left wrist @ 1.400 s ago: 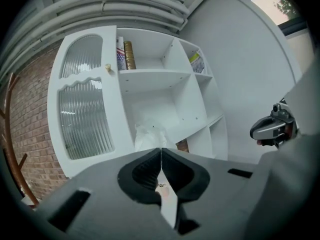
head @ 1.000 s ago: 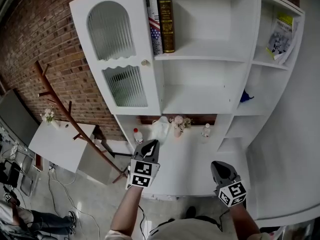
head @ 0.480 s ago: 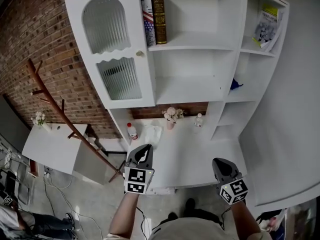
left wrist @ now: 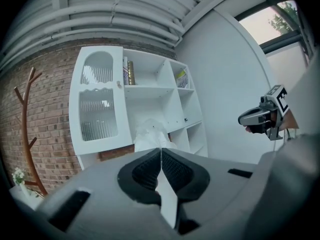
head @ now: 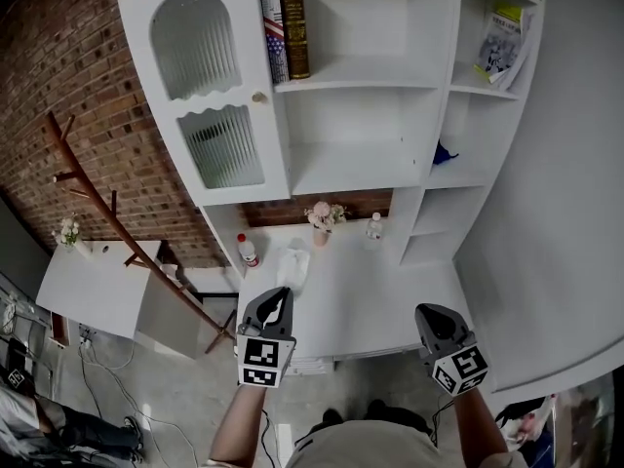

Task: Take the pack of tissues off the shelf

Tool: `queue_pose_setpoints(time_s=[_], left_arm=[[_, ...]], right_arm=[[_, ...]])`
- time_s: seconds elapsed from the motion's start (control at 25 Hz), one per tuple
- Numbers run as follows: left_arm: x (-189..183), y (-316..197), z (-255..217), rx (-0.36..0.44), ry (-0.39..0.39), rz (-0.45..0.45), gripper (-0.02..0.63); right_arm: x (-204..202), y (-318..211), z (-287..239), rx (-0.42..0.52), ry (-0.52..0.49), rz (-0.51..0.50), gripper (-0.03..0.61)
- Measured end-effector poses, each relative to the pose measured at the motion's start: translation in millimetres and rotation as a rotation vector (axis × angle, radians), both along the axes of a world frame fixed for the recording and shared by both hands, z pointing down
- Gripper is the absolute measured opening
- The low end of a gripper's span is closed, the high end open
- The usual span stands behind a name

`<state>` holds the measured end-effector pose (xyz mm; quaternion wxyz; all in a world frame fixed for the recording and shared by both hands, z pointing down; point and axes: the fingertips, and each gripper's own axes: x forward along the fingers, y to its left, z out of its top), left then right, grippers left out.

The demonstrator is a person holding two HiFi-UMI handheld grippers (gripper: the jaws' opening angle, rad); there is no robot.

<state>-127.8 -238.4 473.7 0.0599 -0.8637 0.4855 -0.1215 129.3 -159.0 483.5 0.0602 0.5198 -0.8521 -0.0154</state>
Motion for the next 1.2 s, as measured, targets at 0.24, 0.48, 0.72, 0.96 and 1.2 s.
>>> queue_pose_setpoints(time_s=[0.24, 0.48, 0.72, 0.96, 1.2], left_arm=[[10, 13, -3, 0.024, 0.032, -0.035, 0.028], [20, 27, -2, 0.033, 0.052, -0.086, 0.029], [28, 37, 10, -0.009, 0.052, -0.115, 0.029], [32, 36, 7, 0.031, 0.073, -0.133, 0.029], [33, 39, 0, 0.039, 0.091, -0.136, 0.028]], right_arm=[[20, -4, 5, -0.011, -0.035, -0.013, 0.029], [40, -8, 5, -0.010, -0.045, -0.047, 0.028], [54, -13, 11, -0.011, -0.063, -0.056, 0.028], [65, -13, 11, 0.002, -0.049, -0.062, 0.028], [68, -13, 9, 0.012, -0.051, -0.061, 0.026]])
